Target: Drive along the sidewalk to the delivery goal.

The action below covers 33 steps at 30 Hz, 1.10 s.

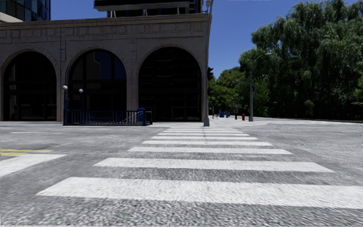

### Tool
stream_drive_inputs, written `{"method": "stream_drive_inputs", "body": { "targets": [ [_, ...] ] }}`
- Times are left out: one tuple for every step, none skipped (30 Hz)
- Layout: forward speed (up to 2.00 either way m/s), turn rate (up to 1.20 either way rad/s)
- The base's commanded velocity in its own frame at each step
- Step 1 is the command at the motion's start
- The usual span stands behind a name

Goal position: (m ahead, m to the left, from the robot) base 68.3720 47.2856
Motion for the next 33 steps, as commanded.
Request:
{"method": "stream_drive_inputs", "body": {
  "targets": [
    [2.0, -0.39],
    [2.0, -0.39],
    [2.0, -0.39],
    [2.0, -0.37],
    [2.0, -0.37],
    [2.0, -0.37],
    [2.0, -0.3],
    [2.0, -0.04],
    [2.0, -0.04],
    [2.0, 0.0],
    [2.0, 0.0],
    [2.0, 0.0],
    [2.0, 0.0],
    [2.0, 0.0],
    [2.0, 0.0],
    [2.0, 0.0],
    [2.0, 0.0],
    [2.0, 0.0],
    [2.0, 0.0],
    [2.0, 0.0],
    [2.0, 0.0],
    [2.0, 0.0],
    [2.0, 0.0],
    [2.0, 0.0],
    [2.0, 0.0],
    [2.0, 0.0],
    [2.0, 0.0],
    [2.0, 0.0],
    [2.0, 0.0],
    [2.0, 0.0],
    [2.0, 0.0],
    [2.0, 0.0],
    [2.0, 0.0]
  ]
}}
